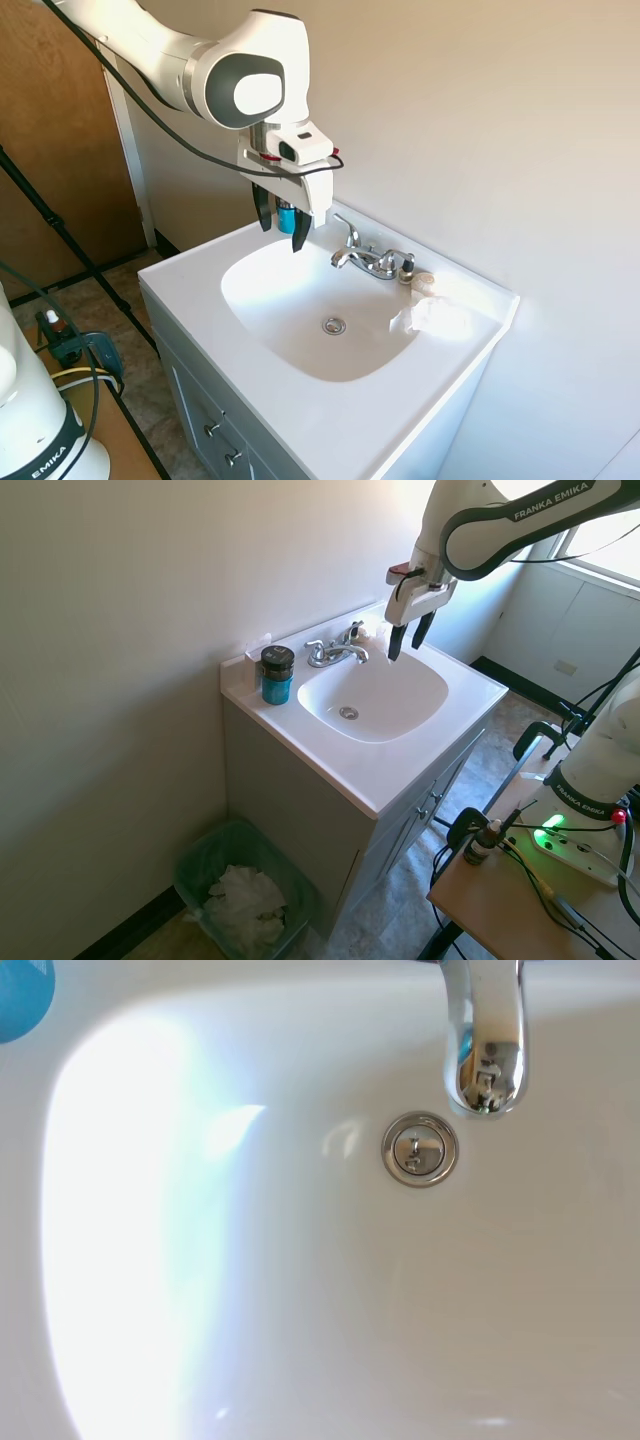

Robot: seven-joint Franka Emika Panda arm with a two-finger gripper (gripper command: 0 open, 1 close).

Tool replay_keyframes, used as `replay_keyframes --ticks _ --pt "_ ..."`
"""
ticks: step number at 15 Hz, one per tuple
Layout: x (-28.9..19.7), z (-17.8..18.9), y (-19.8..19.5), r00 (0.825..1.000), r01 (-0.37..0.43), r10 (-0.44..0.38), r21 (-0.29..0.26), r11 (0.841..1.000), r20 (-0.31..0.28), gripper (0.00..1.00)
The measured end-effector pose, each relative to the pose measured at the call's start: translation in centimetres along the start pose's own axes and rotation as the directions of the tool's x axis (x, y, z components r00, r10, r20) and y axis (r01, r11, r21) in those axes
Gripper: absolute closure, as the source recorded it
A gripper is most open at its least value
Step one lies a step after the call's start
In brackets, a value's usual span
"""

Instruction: Throw the tissue in the trash bin

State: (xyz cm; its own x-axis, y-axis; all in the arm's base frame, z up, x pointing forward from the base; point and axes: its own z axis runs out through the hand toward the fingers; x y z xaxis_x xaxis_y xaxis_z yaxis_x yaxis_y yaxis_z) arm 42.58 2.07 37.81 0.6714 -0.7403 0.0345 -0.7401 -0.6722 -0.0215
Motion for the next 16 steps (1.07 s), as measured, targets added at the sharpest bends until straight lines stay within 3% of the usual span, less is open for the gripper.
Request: replay_keyframes --ticks 3,8,16 --pt "0.2 -0.1 0.1 1.0 -0.007 0.007 0.001 1.0 0.0 0.0" --pt "4.4 -2.5 0.3 0.995 -0.093 0.094 0.047 0.995 -0.031 0.0" --pt "11.5 -3.9 -0.7 0.967 -0.246 0.25 0.076 0.966 -0.049 0.0"
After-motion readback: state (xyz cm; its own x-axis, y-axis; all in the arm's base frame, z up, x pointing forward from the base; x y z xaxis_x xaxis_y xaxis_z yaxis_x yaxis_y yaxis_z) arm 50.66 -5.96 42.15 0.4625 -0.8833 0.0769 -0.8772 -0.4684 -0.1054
